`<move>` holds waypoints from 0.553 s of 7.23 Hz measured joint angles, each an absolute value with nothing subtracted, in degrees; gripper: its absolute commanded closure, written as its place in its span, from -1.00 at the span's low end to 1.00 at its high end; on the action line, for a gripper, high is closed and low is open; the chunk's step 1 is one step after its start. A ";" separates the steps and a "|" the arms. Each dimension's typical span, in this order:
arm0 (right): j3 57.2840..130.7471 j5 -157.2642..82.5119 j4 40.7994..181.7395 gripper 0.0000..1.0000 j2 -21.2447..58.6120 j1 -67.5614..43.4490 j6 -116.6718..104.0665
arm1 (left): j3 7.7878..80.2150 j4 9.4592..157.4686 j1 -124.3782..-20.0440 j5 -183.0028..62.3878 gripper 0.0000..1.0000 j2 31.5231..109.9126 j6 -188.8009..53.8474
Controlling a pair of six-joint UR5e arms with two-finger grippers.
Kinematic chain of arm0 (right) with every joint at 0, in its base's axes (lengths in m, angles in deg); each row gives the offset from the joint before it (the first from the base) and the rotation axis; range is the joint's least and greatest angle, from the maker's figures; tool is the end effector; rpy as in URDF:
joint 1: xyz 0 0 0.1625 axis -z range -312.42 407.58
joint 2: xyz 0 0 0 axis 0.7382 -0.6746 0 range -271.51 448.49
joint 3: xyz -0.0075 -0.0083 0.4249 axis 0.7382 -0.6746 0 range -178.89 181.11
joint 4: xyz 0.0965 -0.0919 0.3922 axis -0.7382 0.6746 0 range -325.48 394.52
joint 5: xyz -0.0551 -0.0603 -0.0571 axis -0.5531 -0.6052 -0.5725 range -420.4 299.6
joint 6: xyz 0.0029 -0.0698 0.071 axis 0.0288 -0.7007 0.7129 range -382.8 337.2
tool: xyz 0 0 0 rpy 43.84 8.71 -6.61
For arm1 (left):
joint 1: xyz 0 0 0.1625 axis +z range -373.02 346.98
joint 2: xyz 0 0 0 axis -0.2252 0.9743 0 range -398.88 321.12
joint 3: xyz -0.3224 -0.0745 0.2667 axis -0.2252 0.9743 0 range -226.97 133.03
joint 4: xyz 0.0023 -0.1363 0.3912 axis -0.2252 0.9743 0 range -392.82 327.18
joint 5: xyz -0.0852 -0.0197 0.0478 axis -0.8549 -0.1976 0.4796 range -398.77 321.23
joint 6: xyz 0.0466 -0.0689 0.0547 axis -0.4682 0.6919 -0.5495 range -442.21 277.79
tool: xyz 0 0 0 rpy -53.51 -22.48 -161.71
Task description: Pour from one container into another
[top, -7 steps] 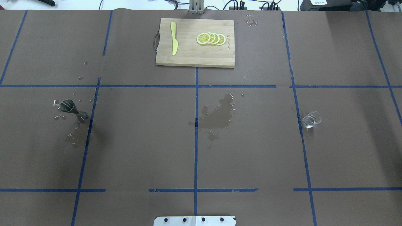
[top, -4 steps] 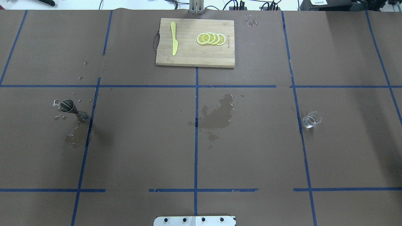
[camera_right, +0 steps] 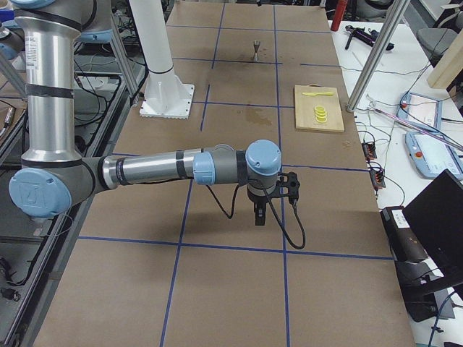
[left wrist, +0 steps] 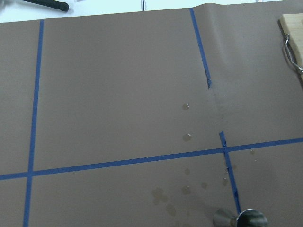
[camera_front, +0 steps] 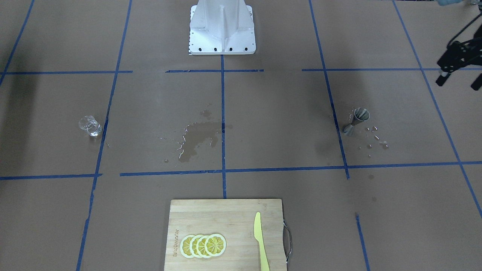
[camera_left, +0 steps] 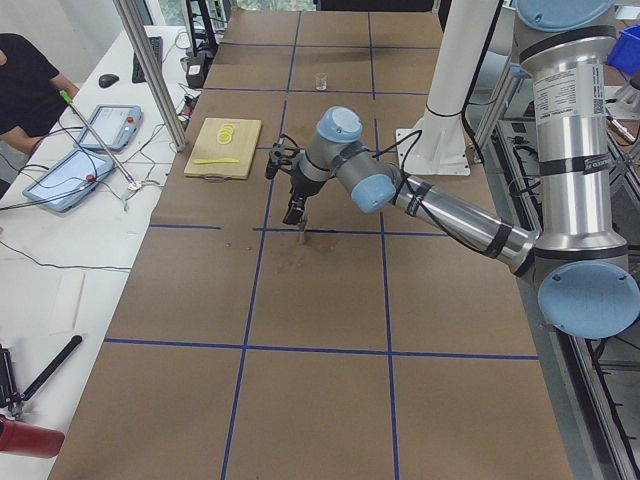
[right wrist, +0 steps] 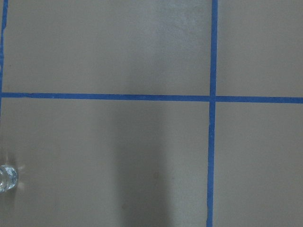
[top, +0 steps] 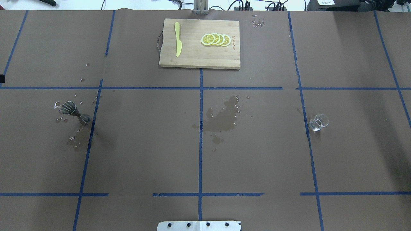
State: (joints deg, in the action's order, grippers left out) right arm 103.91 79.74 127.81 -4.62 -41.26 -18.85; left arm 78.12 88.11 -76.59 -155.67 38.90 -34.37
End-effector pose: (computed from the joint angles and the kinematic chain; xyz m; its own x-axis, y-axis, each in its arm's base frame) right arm 0.0473 -0.4707 0.5732 0.6389 -0.0299 0.7687 -0.0238 0.9980 0.0587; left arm 0.0998 -0.3992 0.3975 0.6219 0.0938 -0.7774 0.2950 0.8916 0.3436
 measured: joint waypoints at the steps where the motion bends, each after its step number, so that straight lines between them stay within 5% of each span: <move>1: 103.97 79.55 127.74 -1.00 -4.41 -40.63 -18.83 | 79.07 95.19 -71.31 -150.08 -1.00 35.48 -28.33; 4: 105.91 79.52 127.69 -1.00 -4.30 -40.26 -17.59 | 79.56 100.39 -56.12 -131.45 -1.00 32.88 -17.94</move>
State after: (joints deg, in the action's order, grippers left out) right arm 105.91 79.52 127.69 -4.30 -40.26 -17.59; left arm 79.56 100.39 -56.12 -131.45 32.88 -17.94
